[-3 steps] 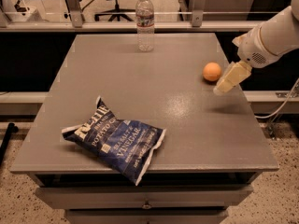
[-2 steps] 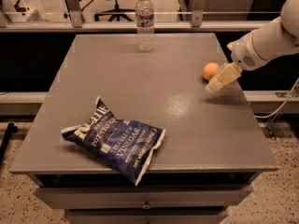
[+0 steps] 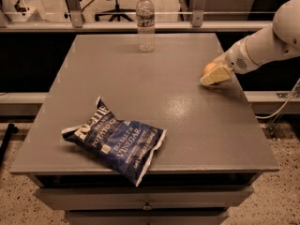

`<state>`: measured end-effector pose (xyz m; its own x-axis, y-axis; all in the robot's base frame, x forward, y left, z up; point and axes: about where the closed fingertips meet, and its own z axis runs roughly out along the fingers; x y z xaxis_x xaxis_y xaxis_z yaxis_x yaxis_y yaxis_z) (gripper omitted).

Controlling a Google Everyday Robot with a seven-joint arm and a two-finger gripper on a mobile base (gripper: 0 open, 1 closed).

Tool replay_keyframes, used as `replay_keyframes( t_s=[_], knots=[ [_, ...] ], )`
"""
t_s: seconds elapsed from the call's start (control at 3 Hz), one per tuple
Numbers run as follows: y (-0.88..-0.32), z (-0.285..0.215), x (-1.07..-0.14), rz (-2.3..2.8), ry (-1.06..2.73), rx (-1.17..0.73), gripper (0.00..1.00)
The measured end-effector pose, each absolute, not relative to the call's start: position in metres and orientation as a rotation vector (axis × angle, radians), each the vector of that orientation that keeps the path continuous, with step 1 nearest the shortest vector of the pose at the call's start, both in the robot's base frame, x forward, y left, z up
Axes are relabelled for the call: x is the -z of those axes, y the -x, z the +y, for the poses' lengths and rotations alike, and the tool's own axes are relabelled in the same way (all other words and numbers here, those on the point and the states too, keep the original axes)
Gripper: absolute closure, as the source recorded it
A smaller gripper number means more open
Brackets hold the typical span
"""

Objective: Move orange near water bottle

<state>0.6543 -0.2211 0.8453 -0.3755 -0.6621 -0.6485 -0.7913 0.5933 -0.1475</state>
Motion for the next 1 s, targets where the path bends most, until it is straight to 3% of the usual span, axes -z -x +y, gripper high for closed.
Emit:
replay_keyframes(
  t_s=[0.67, 1.0],
  knots=[
    [-0.65, -0.212, -0.903, 2.024, 1.138, -0.266, 0.89],
    [-0.65, -0.21, -0.904, 2.017, 1.142, -0.269, 1.0]
  ],
)
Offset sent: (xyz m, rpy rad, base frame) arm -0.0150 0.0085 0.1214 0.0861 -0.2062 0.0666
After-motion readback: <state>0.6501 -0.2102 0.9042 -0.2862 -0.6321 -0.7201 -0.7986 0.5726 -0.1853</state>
